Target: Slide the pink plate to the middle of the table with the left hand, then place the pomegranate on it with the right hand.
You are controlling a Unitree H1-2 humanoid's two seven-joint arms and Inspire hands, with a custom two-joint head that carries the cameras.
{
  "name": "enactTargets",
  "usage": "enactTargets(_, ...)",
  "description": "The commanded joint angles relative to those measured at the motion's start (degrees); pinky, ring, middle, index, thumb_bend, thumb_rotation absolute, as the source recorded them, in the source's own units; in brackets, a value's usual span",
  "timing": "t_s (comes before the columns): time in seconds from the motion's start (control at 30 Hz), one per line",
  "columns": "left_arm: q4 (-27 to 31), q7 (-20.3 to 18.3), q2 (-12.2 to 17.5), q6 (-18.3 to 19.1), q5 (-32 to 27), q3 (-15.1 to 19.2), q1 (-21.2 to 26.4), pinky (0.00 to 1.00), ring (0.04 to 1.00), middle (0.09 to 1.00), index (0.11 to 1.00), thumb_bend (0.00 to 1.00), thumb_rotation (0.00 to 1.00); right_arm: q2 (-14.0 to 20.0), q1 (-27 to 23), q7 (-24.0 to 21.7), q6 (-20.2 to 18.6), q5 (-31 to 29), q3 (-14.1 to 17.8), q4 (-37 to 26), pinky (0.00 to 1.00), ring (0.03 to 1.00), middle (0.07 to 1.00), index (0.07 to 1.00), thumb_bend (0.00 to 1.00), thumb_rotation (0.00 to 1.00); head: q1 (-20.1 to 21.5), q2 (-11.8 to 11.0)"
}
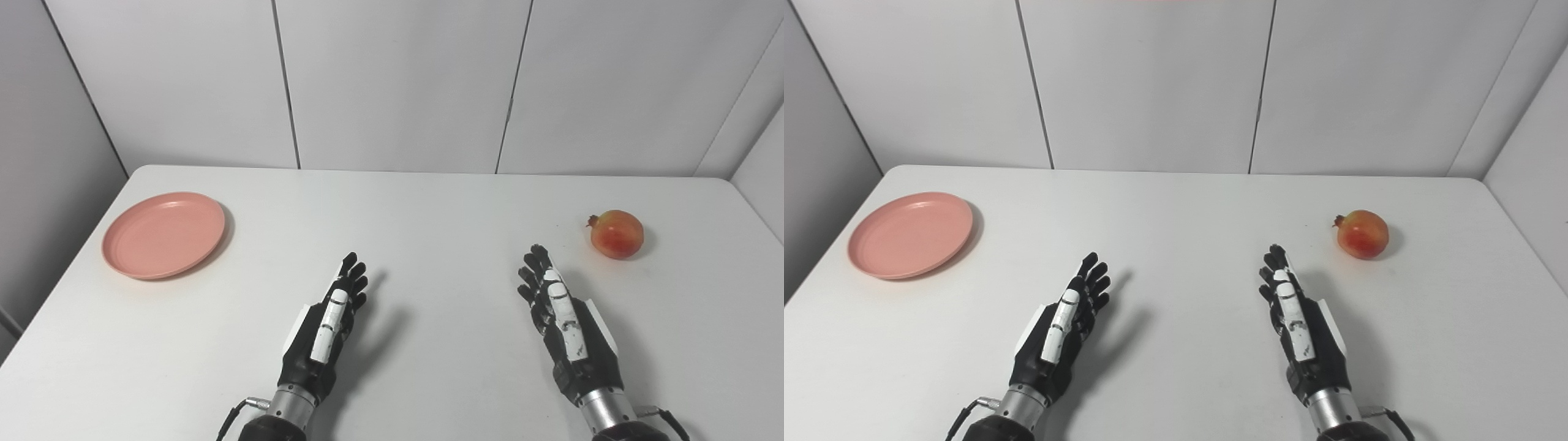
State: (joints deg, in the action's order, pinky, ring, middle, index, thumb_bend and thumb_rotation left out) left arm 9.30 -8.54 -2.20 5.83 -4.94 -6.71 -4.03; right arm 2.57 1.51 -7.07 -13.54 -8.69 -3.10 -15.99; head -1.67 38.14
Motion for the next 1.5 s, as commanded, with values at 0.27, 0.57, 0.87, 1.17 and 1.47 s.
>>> enactTargets(0.27,0.9,2.3,-1.7,-1.6,3.7,-2.7,-1.2,1.0,0.99,1.0,1.0,0.42,1.0,2.7,-0.3,-2.0,1.3,-2.3,1.5,-2.2,1.0,0.998,1.0,1.0,0.23,1.0,-8.5,-1.9)
enactTargets(0.57,0.1,4.7,-2.6,-2.0,6.0,-5.2,-1.7,0.99,0.983,1.0,1.0,0.43,1.0,3.7,0.3,-4.5,4.0,-5.2,1.8,-1.0,1.0,1.0,1.0,1.0,0.21,1.0,-13.1,-5.0)
enactTargets(0.87,-0.7,5.0,-2.0,-2.8,6.0,-5.6,-1.7,0.99,0.989,1.0,1.0,0.44,1.0,3.3,0.6,-4.1,4.0,-4.6,1.4,-1.2,1.0,1.0,1.0,1.0,0.19,1.0,-12.0,-5.5)
enactTargets(1.17,-2.1,4.8,-1.7,-4.6,5.5,-5.0,-1.5,0.99,0.986,1.0,1.0,0.44,1.0,3.3,0.8,-4.1,5.2,-3.3,1.0,-0.8,1.0,1.0,1.0,1.0,0.16,1.0,-11.8,-7.1)
enactTargets(1.47,-1.5,4.9,-1.4,-4.8,5.0,-4.5,-1.4,1.0,0.989,1.0,1.0,0.43,1.0,2.4,0.7,-3.2,4.1,-2.9,0.8,-1.1,1.0,1.0,1.0,1.0,0.15,1.0,-11.4,-8.2)
